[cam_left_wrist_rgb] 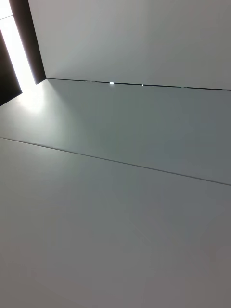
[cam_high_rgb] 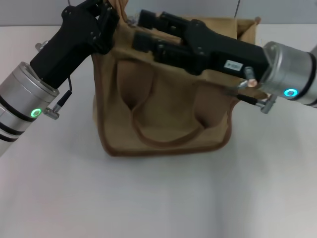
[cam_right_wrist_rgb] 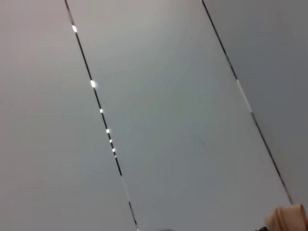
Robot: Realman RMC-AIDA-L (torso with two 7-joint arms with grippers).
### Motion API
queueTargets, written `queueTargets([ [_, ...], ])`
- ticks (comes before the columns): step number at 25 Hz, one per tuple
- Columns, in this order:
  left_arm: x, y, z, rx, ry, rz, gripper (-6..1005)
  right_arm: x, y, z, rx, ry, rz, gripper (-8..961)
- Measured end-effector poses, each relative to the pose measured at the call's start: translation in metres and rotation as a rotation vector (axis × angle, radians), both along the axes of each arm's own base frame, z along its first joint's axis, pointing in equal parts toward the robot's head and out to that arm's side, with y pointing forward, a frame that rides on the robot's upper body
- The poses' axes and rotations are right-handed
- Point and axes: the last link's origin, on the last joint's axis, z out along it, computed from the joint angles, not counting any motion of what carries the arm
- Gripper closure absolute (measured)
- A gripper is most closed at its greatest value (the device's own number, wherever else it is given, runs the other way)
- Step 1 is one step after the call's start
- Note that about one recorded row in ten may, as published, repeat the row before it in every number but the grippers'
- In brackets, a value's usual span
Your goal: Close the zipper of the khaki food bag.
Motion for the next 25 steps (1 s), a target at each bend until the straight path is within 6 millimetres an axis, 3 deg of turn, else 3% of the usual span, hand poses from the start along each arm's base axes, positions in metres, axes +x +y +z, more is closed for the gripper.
queueTargets([
  [5, 0.000, 0.000, 0.000, 0.001, 0.000, 0.000, 973, 0.009, 0.003, 0.007, 0.036, 0.021, -0.053, 240],
  [17, 0.001, -0.001, 0.000, -0.003, -0.007, -0.004, 973, 0.011, 0.017, 0.001, 0.057, -0.035, -0.118, 240],
  [25, 0.001, -0.001, 0.000, -0.005, -0.010, -0.004, 972, 0.017, 0.019, -0.003, -0.017, -0.029, -0.205, 240],
])
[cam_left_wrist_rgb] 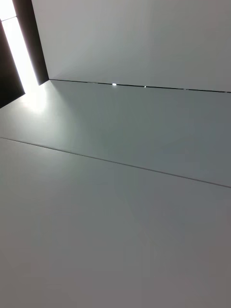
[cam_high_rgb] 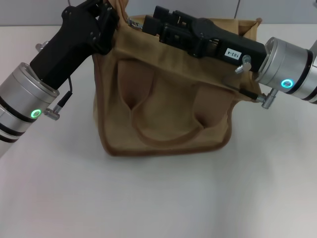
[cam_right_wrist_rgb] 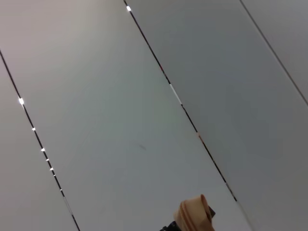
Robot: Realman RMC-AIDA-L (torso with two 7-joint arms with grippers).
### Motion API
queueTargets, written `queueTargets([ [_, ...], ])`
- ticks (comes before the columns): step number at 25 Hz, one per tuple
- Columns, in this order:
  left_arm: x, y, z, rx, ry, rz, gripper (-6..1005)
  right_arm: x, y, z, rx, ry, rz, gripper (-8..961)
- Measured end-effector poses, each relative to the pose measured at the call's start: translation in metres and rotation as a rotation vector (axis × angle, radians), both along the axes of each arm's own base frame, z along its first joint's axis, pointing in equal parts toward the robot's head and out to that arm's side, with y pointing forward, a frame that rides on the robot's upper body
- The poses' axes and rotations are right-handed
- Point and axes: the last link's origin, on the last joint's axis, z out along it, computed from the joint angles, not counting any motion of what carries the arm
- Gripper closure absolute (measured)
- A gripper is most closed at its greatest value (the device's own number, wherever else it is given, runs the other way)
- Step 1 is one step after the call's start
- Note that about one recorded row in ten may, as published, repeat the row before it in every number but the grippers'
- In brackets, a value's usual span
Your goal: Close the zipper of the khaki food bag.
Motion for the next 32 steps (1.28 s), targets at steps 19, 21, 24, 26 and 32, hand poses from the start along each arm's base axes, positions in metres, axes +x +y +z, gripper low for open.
queueTargets([
  [19, 0.0020, -0.0004, -0.0014, -0.001, -0.004, -0.006, 971, 0.0015, -0.0019, -0.0028, -0.176, 0.066, -0.111, 239],
  [21, 0.0019, -0.0002, -0.0014, -0.001, -0.003, -0.005, 971, 0.0017, -0.0039, -0.0024, -0.181, 0.073, -0.106, 239],
  [24, 0.0017, 0.0000, -0.0015, 0.000, -0.001, -0.003, 971, 0.0012, -0.0049, -0.0021, -0.185, 0.078, -0.100, 239],
  [26, 0.0017, 0.0001, -0.0015, 0.000, -0.001, -0.003, 971, 0.0001, -0.0049, -0.0024, -0.194, 0.080, -0.100, 239],
  [32, 0.0019, 0.0004, -0.0016, 0.000, 0.000, -0.003, 970, -0.0013, -0.0046, -0.0031, -0.200, 0.080, -0.099, 239],
])
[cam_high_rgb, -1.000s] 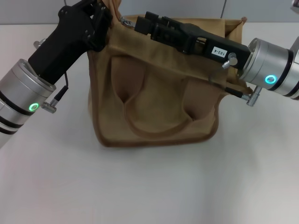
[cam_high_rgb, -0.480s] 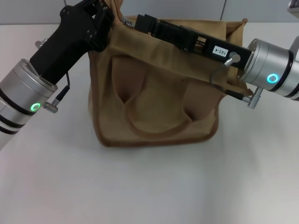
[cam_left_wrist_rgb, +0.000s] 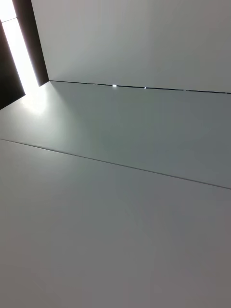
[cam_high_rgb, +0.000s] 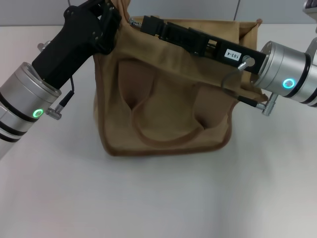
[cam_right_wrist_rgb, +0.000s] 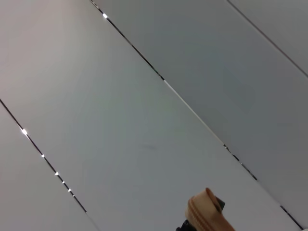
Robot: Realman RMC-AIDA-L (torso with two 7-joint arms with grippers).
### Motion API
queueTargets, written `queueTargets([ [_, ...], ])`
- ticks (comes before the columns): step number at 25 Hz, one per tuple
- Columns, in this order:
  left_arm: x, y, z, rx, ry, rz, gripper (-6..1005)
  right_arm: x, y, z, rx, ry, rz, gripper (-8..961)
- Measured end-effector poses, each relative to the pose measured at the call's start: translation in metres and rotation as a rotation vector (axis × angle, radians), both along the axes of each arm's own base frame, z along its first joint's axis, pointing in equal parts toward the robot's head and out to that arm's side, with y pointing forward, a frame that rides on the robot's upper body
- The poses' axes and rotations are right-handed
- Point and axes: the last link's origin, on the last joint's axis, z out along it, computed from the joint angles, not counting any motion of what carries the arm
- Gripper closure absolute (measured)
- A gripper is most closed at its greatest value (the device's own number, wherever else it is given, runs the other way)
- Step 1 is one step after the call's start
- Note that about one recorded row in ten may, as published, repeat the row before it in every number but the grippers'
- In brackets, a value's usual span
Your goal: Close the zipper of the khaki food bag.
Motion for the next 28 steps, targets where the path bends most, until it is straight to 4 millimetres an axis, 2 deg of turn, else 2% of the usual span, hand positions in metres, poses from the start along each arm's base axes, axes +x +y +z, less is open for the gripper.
queueTargets([
  [7, 0.000, 0.000, 0.000, 0.000, 0.000, -0.001, 970, -0.004, -0.008, 0.003, -0.006, 0.027, 0.061, 239],
  [17, -0.008, -0.008, 0.003, 0.011, -0.015, 0.015, 969, 0.018, -0.023, 0.018, -0.024, 0.167, -0.019, 239],
  [22, -0.008, -0.012, 0.004, 0.015, -0.038, 0.001, 969, 0.018, -0.028, 0.016, -0.153, 0.222, -0.075, 239],
  [28, -0.005, -0.014, 0.001, 0.033, -0.035, -0.009, 968, 0.006, -0.031, 0.014, -0.313, 0.353, -0.102, 239],
])
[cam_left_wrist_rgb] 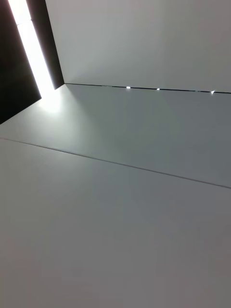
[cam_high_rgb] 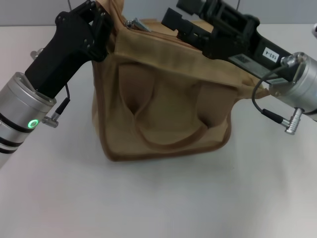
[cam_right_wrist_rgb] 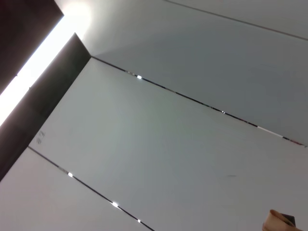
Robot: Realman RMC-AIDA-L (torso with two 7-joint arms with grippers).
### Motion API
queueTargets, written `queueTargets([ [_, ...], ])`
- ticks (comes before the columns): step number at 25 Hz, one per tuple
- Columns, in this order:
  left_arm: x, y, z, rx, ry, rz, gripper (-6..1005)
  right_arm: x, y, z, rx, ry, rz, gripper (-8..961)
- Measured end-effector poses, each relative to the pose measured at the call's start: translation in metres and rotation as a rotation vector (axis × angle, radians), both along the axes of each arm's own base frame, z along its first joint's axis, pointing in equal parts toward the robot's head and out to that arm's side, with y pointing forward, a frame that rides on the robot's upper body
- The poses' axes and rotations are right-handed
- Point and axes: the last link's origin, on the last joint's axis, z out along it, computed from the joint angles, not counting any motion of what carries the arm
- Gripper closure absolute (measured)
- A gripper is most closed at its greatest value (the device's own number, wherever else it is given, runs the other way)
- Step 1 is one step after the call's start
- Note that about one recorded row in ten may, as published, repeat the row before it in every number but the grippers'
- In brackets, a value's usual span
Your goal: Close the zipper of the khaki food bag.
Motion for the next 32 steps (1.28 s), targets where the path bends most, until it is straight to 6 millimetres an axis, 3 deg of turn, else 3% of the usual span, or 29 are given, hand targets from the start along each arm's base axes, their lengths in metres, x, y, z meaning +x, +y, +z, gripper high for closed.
queueTargets([
  [6, 0.005, 0.000, -0.003, -0.010, -0.001, -0.014, 968, -0.010, 0.007, -0.007, -0.066, -0.004, -0.010, 239],
  [15, 0.005, 0.000, -0.003, -0.008, -0.002, -0.014, 967, -0.010, 0.010, -0.022, -0.098, -0.100, -0.025, 239],
  [32, 0.005, 0.000, -0.003, -0.007, -0.002, -0.015, 966, -0.005, 0.017, -0.026, -0.060, -0.144, -0.064, 241],
])
